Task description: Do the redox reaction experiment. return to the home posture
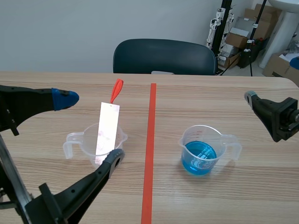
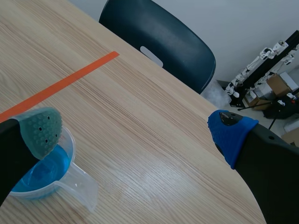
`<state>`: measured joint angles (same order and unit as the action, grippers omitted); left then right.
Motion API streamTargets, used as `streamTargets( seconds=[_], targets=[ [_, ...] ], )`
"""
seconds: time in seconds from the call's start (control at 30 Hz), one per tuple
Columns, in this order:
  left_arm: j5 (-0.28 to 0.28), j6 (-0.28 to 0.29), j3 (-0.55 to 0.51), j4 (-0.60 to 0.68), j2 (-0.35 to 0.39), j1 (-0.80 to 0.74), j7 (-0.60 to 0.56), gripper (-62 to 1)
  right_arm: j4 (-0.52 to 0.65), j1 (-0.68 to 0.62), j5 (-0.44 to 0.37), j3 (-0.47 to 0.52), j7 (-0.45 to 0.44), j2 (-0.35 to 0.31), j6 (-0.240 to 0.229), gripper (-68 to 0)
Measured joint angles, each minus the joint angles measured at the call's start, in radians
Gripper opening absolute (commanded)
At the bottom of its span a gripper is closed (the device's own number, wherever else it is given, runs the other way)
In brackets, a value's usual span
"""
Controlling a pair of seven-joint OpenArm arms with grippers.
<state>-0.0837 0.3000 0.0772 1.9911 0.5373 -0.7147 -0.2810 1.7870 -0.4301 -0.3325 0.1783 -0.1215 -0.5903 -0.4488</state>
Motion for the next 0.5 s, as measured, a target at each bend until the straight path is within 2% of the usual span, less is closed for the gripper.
streamTargets(
  seconds=[0.2,0.5],
  targets=[
    [0.0,0.0,0.0,0.0,0.0,0.0,-0.061,1.4,0.0,0.0,0.0,0.0,0.0,0.0,0.0,-0.8],
    [0.0,0.0,0.0,0.0,0.0,0.0,-0.06,1.4,0.0,0.0,0.0,0.0,0.0,0.0,0.0,-0.8]
  ],
)
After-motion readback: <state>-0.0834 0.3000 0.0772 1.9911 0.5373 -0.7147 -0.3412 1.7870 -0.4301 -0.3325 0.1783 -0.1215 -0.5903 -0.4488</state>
